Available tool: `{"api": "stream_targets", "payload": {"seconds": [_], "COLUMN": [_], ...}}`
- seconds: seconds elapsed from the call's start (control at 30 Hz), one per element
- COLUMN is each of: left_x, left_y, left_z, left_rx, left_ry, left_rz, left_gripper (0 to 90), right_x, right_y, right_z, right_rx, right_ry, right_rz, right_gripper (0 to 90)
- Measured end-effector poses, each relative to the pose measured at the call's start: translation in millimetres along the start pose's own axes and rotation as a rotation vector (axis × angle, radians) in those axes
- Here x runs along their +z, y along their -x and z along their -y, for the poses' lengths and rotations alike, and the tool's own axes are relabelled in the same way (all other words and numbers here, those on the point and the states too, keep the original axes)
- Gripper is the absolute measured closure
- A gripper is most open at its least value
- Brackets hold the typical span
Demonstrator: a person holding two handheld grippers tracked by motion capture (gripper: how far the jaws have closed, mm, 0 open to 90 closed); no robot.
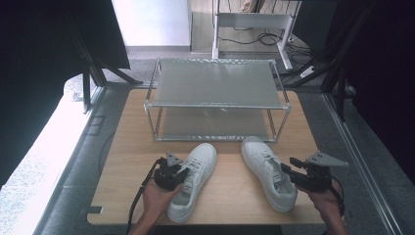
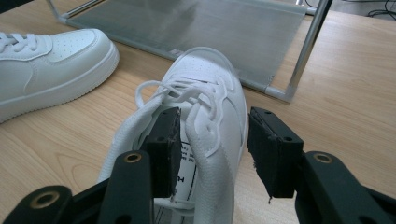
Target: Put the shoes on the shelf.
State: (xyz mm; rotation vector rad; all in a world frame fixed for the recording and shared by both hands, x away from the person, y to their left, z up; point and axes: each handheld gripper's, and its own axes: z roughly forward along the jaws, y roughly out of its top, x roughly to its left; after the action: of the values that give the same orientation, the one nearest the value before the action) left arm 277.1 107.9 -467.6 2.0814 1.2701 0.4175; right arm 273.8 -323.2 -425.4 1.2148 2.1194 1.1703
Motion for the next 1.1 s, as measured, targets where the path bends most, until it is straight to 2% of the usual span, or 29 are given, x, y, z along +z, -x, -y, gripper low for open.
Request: {"api": "stream_targets", "payload": {"seconds": [0.23,0.3,0.37,0.4,0.43,0.53,0.67,0.7,0.77,0.83,0.9,0.93,1.0,1.07,1.1], "left_x": [0.2,0.1,0.1,0.1,0.2,0.2,0.2,0.2,0.2,0.2,0.2,0.2,0.2,0.2,0.2], "left_y": [-0.3,-0.5,-0.5,-0.6,-0.6,-0.8,-0.9,-0.8,-0.8,-0.9,-1.1,-1.4,-1.4,-1.5,-1.6], "left_z": [0.4,0.3,0.5,0.5,0.6,0.5,0.5,0.7,0.8,0.7,0.8,0.9,1.0,1.3,1.5], "left_rx": [-0.005,-0.005,-0.006,-0.007,-0.010,-0.009,-0.011,-0.012,-0.012,-0.012,-0.012,-0.013,-0.013,-0.015,-0.017], "left_ry": [0.004,0.002,0.003,0.003,0.004,0.003,0.003,0.004,0.004,0.003,0.004,0.005,0.005,0.007,0.010], "left_rz": [0.001,0.002,0.002,0.002,0.003,0.004,0.006,0.005,0.005,0.005,0.007,0.009,0.009,0.010,0.011], "left_gripper": [78.3,78.4,78.3,78.4,78.4,78.4,78.2,78.2,78.2,78.1,78.1,78.1,78.1,78.4,78.4], "right_x": [11.7,22.4,26.8,37.1,37.1,53.4,62.2,67.9,69.8,76.0,79.8,80.5,80.5,79.3,79.3], "right_y": [-1.7,-3.1,-2.4,-0.5,-0.5,4.2,7.8,7.2,6.9,6.4,6.2,4.7,5.1,6.8,6.8], "right_z": [1.2,-0.2,-0.4,0.2,0.2,2.5,-0.6,-1.9,-2.1,-1.9,-2.9,-3.8,-3.6,-2.3,-2.3], "right_rx": [-0.010,-0.031,-0.032,-0.043,-0.043,-0.054,-0.068,-0.078,-0.079,-0.092,-0.097,-0.113,-0.110,-0.078,-0.078], "right_ry": [-0.066,-0.113,-0.130,-0.176,-0.176,-0.229,-0.243,-0.275,-0.285,-0.318,-0.342,-0.354,-0.354,-0.344,-0.344], "right_rz": [-0.025,0.010,0.020,0.043,0.043,0.092,0.087,0.100,0.101,0.126,0.119,0.134,0.136,0.151,0.151], "right_gripper": [51.7,52.2,52.5,53.3,53.3,54.9,56.3,59.6,60.8,63.3,67.4,70.5,72.3,80.9,80.9]}}
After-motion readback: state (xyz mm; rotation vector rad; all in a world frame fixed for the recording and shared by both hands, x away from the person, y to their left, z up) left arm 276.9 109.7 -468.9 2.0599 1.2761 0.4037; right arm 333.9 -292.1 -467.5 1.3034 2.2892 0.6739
